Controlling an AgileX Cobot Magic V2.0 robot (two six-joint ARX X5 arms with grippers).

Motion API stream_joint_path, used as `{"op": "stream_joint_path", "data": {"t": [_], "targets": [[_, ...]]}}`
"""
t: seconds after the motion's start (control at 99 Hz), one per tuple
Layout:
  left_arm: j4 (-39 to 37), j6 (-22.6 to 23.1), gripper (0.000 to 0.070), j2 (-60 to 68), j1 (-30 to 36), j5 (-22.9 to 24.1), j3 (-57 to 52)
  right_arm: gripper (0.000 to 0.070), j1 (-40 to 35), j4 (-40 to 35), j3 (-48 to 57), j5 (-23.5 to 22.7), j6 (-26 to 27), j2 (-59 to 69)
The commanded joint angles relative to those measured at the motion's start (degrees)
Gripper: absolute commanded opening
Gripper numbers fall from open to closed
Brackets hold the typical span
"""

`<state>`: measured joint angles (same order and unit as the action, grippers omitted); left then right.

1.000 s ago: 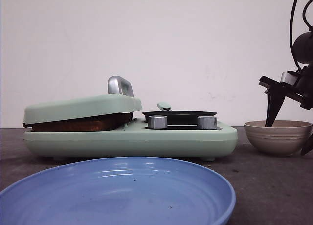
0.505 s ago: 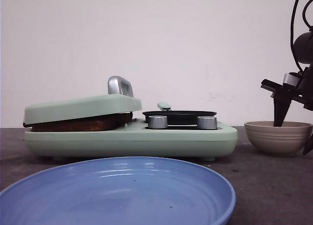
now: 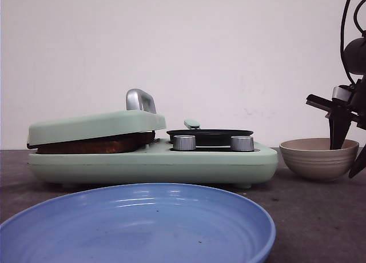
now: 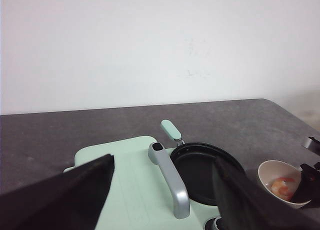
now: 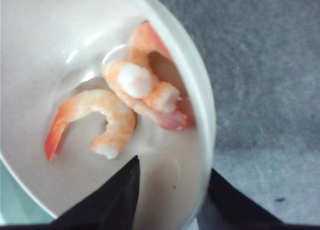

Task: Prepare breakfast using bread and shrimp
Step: 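Grip the bowl rim with the right gripper and lift it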

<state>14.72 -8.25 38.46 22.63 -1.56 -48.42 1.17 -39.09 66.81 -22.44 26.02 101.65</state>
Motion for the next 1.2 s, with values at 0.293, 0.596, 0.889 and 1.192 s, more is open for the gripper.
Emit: {"op": "stream_joint_path", "data": {"t": [0.293, 0.596, 0.889, 1.192], "targets": [[-0.66, 0.70, 0.0354, 0.26, 0.26, 0.11, -0.46, 0.0073, -0.07, 0.31, 1.01, 0.46, 0.61, 1.16], [-0.66, 0.70, 0.0354, 0.26, 0.26, 0.09, -0.46, 0.0004, 0.00, 0.57, 1.01, 1.53, 0.61, 1.16], [-0.63, 0.70, 0.0354, 0.26, 0.26, 0.09, -0.46, 0.0004, 0.74, 1.79, 1.03, 0.81, 0.33, 1.11], [-0.59, 0.70, 0.0354, 0.26, 0.26, 0.09, -0.46, 0.0004, 3.13, 4.46, 1.14, -3.30, -0.22, -1.27]]}}
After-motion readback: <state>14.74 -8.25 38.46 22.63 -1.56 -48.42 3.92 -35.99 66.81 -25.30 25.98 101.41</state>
